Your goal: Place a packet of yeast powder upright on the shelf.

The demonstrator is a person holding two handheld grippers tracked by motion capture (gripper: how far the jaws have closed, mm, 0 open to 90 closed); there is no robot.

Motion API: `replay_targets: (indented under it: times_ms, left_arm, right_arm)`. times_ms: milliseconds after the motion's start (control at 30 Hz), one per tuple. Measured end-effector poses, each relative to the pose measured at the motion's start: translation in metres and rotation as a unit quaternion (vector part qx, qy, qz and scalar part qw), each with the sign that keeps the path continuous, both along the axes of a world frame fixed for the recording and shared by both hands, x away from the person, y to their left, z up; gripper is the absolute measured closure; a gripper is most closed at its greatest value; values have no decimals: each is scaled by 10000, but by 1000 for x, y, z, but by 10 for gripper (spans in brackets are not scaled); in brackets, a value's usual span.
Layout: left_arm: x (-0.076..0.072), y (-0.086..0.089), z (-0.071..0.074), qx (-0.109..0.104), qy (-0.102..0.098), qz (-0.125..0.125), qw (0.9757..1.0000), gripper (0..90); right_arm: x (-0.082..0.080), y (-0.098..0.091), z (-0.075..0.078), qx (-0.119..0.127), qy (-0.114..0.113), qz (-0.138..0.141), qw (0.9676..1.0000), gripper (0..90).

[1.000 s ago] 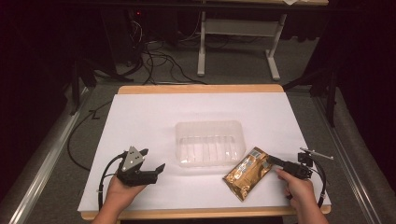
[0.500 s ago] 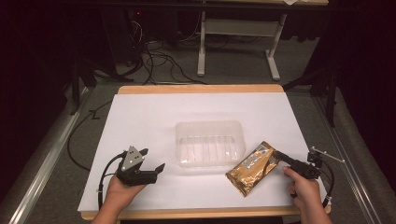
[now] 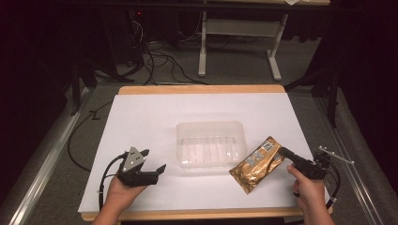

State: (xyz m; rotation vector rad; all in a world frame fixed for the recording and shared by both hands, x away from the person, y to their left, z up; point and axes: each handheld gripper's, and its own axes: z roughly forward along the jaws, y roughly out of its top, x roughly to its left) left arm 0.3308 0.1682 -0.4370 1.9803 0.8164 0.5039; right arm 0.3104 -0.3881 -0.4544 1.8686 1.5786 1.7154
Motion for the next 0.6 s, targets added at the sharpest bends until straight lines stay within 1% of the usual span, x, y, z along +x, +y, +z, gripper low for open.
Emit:
replay_targets:
  times_ms: [33,67,100,133,167,200,233,267,300,367,400,467,500,567,600]
  left_arm:
    - [0,0,0,-11,1,4,10000,183]
    - [0,0,0,-18,2,2,10000,183]
    - [0,1,0,-25,0,2,10000,183]
    - [0,1,1,-38,-15,-1,10000,182]
    - [0,1,1,-38,-15,-1,10000,183]
    - [0,1,1,-64,-36,6,10000,183]
    - [0,1,1,-64,-36,6,10000,182]
    - [-1,1,1,-69,-49,8,10000,183]
    - [-1,1,1,-75,-57,6,10000,183]
    - [-1,1,1,-74,-59,4,10000,183]
    - [-1,1,1,-71,-51,-1,10000,183]
    - [0,1,1,-76,-53,-5,10000,183]
    - [0,1,1,-75,-53,-6,10000,183]
    - [0,1,1,-71,-55,-6,10000,183]
    - [-1,1,1,-75,-59,-6,10000,183]
  right_arm:
    - [-1,-1,1,-13,-60,-29,10000,900]
    - [-3,-1,3,-39,-175,-87,9998,900]
    - [-3,-1,3,-39,-175,-87,9998,900]
    - [-4,-1,6,-88,-278,-125,9995,900]
    - [-4,-1,6,-88,-278,-125,9995,900]
    - [-7,0,8,-158,-372,-141,9991,900]
    - [-7,0,8,-158,-372,-141,9991,900]
    - [-10,0,12,-259,-493,-200,9982,900]
    - [-11,1,14,-315,-556,-233,9977,900]
    - [-13,1,16,-326,-593,-268,9973,900]
    - [-14,1,18,-365,-681,-286,9966,900]
    - [-16,1,21,-393,-763,-326,9958,900]
    - [-18,-1,23,-440,-855,-379,9946,900]
    - [-19,-2,24,-439,-882,-410,9943,900]
    - [-20,-4,26,-401,-921,-468,9938,900]
